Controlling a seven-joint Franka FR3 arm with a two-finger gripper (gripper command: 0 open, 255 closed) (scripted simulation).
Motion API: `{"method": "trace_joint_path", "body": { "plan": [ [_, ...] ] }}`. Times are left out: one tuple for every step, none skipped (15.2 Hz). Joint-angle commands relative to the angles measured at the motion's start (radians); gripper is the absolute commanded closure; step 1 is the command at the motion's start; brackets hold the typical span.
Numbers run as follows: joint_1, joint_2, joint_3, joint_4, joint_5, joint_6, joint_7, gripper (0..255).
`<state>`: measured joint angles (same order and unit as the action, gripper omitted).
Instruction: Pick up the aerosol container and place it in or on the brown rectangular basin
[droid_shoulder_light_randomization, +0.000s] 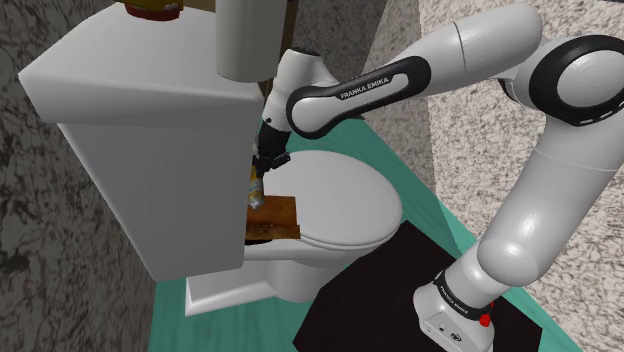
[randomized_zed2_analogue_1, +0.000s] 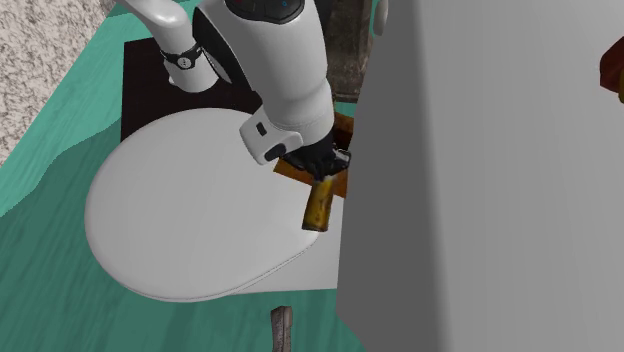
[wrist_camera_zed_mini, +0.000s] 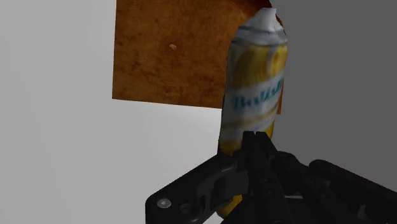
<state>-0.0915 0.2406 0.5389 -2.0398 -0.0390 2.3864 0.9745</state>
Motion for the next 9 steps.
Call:
{"method": "trace_joint_path", "body": {
  "plan": [
    [-0.003,-0.017,0.005,0.009,0.012,-0.026,-0.005,255],
    [-0.002,-0.007,0.002,0.004,0.005,-0.012,-0.003,255],
    [-0.002,-0.007,0.002,0.004,0.005,-0.012,-0.003,0],
    [0.0,0.017,-0.003,-0.002,-0.034,0.033,-0.045,0],
    [0.003,0.043,-0.01,-0.006,-0.075,0.077,-0.086,0],
    [0.004,0.047,-0.011,-0.007,-0.08,0.083,-0.091,0],
    [0.008,0.058,-0.014,-0.006,-0.089,0.093,-0.085,0],
    [0.012,0.069,-0.018,-0.006,-0.098,0.103,-0.079,0],
    [0.016,0.081,-0.022,-0.005,-0.107,0.112,-0.073,0]
  ]
}}
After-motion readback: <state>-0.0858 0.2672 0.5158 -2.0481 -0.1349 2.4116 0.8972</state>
